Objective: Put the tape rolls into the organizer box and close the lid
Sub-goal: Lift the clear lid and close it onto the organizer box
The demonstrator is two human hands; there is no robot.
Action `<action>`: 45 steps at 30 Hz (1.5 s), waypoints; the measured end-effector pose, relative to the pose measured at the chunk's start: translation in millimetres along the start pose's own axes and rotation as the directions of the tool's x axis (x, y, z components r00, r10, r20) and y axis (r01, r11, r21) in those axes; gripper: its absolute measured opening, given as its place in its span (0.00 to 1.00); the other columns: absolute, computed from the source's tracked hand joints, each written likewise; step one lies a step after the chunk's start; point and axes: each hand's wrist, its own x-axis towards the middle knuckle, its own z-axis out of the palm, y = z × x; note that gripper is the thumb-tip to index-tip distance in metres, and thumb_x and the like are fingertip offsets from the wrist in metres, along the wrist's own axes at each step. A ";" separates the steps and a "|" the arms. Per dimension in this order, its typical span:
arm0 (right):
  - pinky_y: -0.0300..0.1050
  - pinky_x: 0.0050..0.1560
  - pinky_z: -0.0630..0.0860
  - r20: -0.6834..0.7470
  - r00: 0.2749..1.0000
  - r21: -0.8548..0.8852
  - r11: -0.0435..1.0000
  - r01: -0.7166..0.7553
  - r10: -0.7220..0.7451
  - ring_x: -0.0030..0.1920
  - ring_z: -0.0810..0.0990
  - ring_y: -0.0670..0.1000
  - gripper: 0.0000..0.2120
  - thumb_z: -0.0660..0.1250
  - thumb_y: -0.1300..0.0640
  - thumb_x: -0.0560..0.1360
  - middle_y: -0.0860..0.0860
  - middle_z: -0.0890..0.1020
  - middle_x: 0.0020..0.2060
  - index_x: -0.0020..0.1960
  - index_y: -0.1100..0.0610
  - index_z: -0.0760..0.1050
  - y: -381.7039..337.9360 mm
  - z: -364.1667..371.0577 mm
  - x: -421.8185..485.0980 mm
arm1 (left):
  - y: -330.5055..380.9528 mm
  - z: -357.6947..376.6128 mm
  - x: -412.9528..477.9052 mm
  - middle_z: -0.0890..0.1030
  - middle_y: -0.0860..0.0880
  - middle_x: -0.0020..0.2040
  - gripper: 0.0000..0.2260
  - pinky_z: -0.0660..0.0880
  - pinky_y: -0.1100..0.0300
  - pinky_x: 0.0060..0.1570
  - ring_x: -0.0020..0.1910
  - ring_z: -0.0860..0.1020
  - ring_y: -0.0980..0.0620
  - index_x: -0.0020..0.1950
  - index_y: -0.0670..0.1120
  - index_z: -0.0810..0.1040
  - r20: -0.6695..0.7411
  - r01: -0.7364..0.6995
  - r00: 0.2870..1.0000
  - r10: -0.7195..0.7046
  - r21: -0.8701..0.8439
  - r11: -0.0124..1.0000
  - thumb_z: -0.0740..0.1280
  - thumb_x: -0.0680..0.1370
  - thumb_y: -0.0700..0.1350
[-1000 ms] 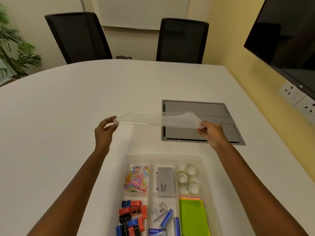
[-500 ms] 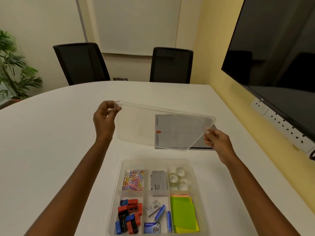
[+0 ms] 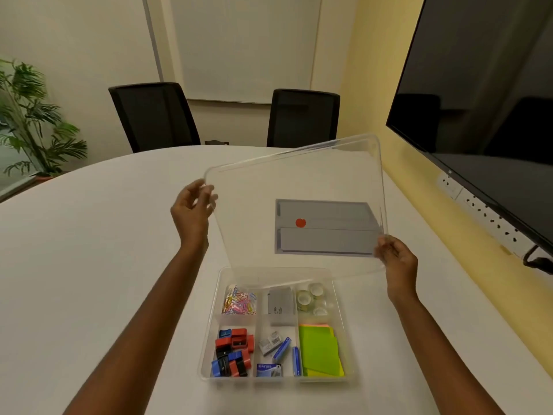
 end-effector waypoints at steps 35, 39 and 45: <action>0.52 0.63 0.70 0.011 0.963 -0.774 0.612 -0.164 0.271 0.58 0.74 0.66 0.16 0.60 0.66 0.78 0.68 0.71 0.59 0.65 0.67 0.72 124.9 -23.0 -116.1 | -137.8 -113.6 -133.4 0.76 0.34 0.61 0.12 0.68 0.46 0.64 0.62 0.73 0.36 0.58 0.33 0.74 -0.142 0.388 0.893 -0.427 0.723 0.571 0.63 0.76 0.36; 0.50 0.61 0.71 0.009 0.958 -0.740 0.646 -0.187 0.288 0.57 0.76 0.65 0.16 0.60 0.65 0.79 0.67 0.70 0.59 0.65 0.67 0.71 124.8 -26.0 -120.1 | -138.5 -110.7 -139.7 0.77 0.34 0.61 0.12 0.71 0.44 0.61 0.59 0.75 0.34 0.58 0.33 0.74 -0.128 0.356 0.912 -0.390 0.722 0.594 0.61 0.77 0.37; 0.49 0.62 0.70 0.054 0.920 -0.709 0.664 -0.238 0.387 0.61 0.75 0.61 0.16 0.61 0.60 0.79 0.65 0.77 0.61 0.65 0.65 0.72 127.6 -40.4 -118.0 | -144.9 -114.4 -147.2 0.79 0.33 0.55 0.13 0.76 0.43 0.52 0.51 0.78 0.34 0.60 0.38 0.74 -0.079 0.261 0.944 -0.320 0.772 0.579 0.57 0.79 0.41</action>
